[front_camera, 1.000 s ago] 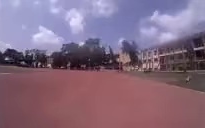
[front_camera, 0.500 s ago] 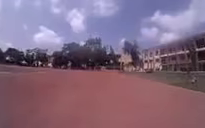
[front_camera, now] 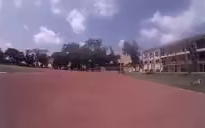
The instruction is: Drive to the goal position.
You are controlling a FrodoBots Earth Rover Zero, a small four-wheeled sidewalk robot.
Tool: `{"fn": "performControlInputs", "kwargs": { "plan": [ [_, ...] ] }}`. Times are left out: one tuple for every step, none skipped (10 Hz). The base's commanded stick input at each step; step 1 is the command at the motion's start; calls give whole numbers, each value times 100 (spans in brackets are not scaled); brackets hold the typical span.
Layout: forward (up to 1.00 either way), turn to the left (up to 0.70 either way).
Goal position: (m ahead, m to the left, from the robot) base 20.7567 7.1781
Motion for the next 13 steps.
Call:
{"fn": "performControlInputs", "kwargs": {
  "plan": [
    [70, -11],
    [70, -5],
    [70, 0],
    [70, 0],
    [70, 0],
    [70, 0],
    [70, 0],
    [70, 0],
    [70, 0],
    [70, 0],
    [70, 0],
    [70, 0],
    [70, 0]
  ]
}}
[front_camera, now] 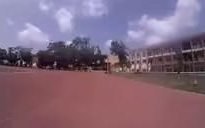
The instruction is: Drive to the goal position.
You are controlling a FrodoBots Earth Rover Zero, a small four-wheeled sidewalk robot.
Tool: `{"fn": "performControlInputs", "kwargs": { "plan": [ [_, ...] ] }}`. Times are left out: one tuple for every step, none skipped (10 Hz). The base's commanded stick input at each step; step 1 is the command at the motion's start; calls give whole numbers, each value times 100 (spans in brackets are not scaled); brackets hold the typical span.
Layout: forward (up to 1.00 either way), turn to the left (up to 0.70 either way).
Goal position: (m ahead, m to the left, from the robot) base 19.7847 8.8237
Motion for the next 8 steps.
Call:
{"fn": "performControlInputs", "kwargs": {
  "plan": [
    [70, 0],
    [70, 0],
    [70, 0],
    [70, 0],
    [70, 0],
    [70, 0],
    [70, 0],
    [70, 0]
  ]
}}
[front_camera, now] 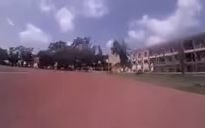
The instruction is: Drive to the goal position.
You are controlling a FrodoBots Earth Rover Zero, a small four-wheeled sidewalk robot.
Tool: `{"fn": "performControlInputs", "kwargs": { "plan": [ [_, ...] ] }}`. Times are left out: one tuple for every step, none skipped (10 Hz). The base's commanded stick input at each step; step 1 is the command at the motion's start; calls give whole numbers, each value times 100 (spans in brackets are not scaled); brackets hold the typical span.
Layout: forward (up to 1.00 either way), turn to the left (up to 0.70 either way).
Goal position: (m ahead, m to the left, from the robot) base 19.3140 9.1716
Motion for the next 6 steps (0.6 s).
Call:
{"fn": "performControlInputs", "kwargs": {
  "plan": [
    [70, 0],
    [70, 0],
    [70, 0],
    [70, 0],
    [70, 0],
    [70, 0]
  ]
}}
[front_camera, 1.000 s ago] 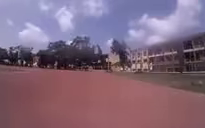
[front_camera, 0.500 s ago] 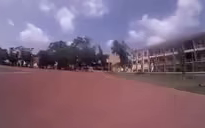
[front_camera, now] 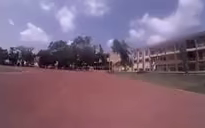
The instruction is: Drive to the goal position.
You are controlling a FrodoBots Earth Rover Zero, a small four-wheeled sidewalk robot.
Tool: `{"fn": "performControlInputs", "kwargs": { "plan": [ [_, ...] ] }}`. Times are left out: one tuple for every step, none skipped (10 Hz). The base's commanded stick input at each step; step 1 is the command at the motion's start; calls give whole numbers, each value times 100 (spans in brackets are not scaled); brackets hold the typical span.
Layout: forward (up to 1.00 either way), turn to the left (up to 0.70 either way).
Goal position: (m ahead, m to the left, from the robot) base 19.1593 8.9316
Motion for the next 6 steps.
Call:
{"fn": "performControlInputs", "kwargs": {
  "plan": [
    [70, 0],
    [70, 0],
    [70, 0],
    [70, 0],
    [70, 0],
    [70, 0]
  ]
}}
